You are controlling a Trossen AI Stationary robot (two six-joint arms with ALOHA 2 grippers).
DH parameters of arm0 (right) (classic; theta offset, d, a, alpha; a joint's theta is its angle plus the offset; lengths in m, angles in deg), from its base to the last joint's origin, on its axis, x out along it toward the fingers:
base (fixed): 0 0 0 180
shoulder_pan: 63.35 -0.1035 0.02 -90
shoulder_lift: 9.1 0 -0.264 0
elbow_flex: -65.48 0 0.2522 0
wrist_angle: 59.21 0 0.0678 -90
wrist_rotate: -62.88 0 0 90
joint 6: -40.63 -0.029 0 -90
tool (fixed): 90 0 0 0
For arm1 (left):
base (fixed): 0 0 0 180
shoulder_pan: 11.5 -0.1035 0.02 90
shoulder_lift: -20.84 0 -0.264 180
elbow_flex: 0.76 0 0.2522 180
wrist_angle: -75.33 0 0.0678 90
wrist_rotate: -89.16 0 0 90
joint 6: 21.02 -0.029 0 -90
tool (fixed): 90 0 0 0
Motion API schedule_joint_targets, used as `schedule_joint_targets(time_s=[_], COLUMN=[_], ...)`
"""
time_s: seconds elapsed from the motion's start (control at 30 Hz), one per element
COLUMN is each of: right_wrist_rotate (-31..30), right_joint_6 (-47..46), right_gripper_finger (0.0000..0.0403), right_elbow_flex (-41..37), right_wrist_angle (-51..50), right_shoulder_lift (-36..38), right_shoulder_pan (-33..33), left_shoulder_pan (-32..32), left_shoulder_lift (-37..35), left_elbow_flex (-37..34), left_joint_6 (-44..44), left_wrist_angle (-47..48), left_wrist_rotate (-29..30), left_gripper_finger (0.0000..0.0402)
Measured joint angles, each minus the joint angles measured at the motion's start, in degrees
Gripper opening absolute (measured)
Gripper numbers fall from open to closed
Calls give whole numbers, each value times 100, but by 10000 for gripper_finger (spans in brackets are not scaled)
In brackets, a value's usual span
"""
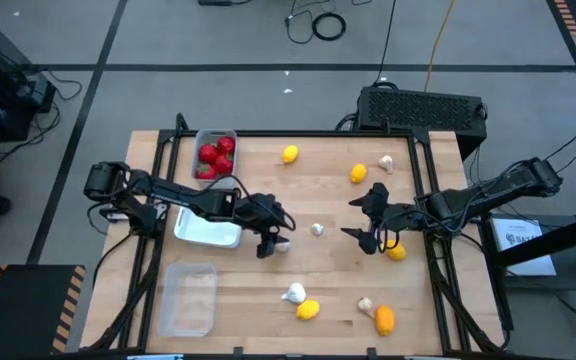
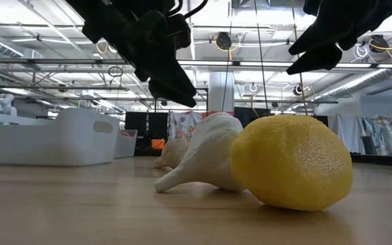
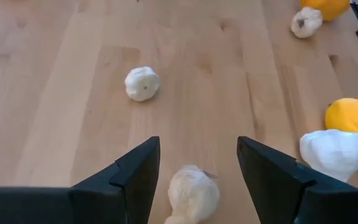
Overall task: Sort produce into baskets
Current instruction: Put the white garlic into the white bin
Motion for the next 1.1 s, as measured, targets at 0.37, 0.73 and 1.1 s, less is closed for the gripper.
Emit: schedule_joint_targets(time_s=[0.37, 0.73, 1.1], right_wrist_rotate=[0, 2, 28], right_joint_6=[15, 79, 87], right_gripper_finger=[384, 384, 384], right_elbow_flex=[-2, -2, -2], right_wrist_angle=[-73, -120, -125], right_shoulder_lift=[0, 0, 0], right_shoulder_pan=[0, 1, -2], left_shoulder_pan=[349, 689, 693], left_shoulder_lift=[46, 408, 608], left_elbow_flex=[11, 26, 26], left_joint_6=[-1179, -1205, -1220], left_wrist_angle=[40, 0, 38], left_wrist_rotate=[746, 800, 1001], left_gripper_finger=[222, 222, 222])
